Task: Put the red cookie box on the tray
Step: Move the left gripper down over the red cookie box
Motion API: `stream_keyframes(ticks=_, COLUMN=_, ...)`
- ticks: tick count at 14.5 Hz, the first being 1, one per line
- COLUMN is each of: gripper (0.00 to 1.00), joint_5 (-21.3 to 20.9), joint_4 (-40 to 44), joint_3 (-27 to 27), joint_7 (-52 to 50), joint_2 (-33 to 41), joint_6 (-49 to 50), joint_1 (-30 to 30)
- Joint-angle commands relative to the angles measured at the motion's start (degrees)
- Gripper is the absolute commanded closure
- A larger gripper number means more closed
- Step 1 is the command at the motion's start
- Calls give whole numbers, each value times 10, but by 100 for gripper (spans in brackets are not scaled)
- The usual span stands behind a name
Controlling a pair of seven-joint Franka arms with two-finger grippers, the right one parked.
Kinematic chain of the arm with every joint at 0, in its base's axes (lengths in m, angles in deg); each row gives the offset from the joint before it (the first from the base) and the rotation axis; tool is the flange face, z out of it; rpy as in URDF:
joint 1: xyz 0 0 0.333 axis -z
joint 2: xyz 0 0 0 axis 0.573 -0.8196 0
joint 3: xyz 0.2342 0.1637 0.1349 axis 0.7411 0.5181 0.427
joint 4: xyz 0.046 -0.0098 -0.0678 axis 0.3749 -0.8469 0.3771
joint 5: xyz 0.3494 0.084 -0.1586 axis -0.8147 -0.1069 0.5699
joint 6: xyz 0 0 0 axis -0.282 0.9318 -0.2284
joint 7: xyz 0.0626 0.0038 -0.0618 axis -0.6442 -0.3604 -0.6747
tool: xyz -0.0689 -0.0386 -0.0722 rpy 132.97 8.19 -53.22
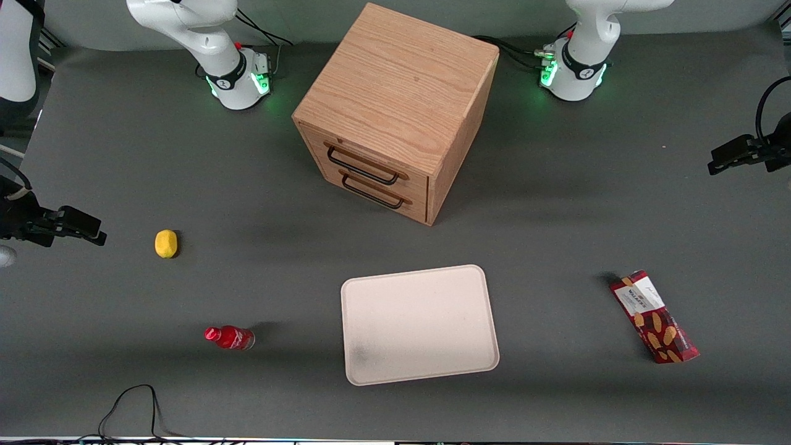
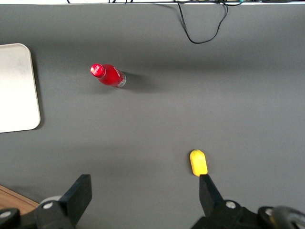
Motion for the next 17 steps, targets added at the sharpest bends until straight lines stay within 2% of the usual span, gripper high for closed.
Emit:
stream_keyframes(ticks=1, gripper=0, joint_5=-11, joint_4=-9, joint_3=-6, joint_7=12, joint_2=10, joint_6=-6, joint_1=-3)
stream_keyframes(ticks=4, gripper=0, joint_5=-4, joint_4=-9, joint_3=-5, joint_7=7, joint_2=4, joint_6=-19, joint_1=-4)
stream_keyframes(ticks=6, gripper=0, joint_5=-2, joint_4=-9, joint_3=-3, joint_7=4, joint_2=-25, joint_6=-58, joint_1=-10)
stream_keyframes(ticks=8, gripper=0, joint_5=16, joint_4=-10, joint_3=6, joint_7=-4, joint_2=-71, joint_6=-108, joint_1=-10)
stream_keyframes(ticks=10, gripper=0, joint_5=40, joint_4=-8, joint_3=6, joint_7=-84, joint_2=-118, joint_6=-177, joint_1=-9)
stream_keyframes(ticks=12, gripper=0, joint_5=40, joint_4=-1, joint_3=6, joint_7=-157, joint_2=-168, joint_6=-262, joint_1=-2)
stream_keyframes(ticks=17, gripper=0, joint_5=43, joint_4=23, joint_3=28, joint_7=-160, joint_2=-313, joint_6=-400, joint_1=-6)
